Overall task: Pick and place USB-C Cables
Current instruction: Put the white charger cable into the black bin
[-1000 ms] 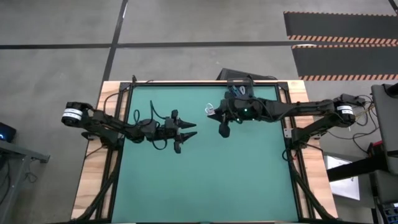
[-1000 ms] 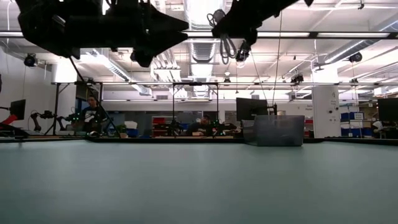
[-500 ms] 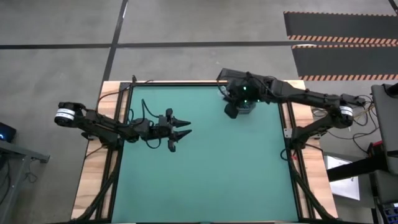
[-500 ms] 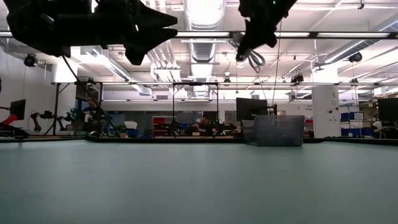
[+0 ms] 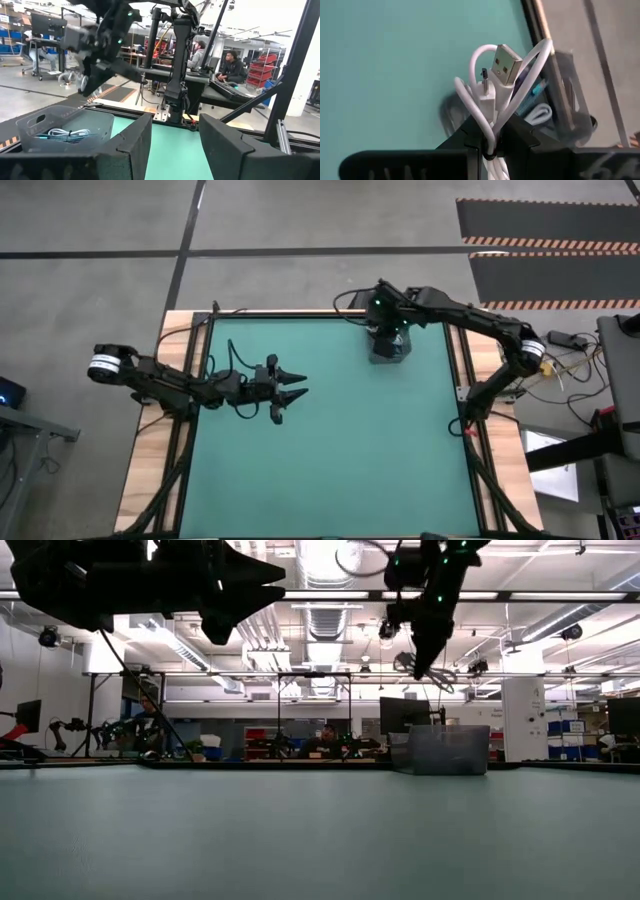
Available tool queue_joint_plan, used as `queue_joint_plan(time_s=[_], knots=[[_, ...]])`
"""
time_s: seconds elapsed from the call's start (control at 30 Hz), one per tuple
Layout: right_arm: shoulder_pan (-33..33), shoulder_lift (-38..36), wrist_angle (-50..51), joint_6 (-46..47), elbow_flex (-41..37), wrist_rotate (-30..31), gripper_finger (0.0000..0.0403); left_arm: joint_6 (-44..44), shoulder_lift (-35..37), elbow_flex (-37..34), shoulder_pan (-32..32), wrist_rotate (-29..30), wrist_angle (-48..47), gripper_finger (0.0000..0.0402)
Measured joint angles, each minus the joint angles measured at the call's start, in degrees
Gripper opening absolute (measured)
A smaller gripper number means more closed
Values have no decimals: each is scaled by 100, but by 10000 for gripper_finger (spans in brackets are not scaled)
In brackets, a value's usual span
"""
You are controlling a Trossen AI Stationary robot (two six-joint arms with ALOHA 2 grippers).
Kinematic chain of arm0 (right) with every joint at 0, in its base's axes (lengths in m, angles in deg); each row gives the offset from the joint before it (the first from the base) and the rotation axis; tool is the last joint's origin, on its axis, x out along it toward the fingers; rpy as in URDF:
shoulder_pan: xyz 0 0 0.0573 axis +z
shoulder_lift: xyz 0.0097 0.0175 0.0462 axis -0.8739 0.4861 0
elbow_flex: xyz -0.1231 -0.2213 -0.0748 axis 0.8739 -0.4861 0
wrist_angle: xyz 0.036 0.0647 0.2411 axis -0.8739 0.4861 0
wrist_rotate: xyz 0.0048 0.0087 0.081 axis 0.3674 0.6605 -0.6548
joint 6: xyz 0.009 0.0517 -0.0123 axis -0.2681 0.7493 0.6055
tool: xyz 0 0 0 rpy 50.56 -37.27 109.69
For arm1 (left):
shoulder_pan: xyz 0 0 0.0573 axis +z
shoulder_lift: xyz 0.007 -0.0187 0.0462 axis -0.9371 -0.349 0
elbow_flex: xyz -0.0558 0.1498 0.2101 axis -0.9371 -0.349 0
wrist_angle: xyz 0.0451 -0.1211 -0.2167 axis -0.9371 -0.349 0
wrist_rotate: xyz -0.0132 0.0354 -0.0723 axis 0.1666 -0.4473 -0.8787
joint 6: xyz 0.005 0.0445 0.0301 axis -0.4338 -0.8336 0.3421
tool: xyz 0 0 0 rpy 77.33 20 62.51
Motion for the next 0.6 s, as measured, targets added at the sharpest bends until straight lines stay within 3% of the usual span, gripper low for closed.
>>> queue_joint_plan(time_s=[0.6], knots=[[-582,1509,822,-1372,472,-195,38,-14,-3,-3,0,1,-57,149]])
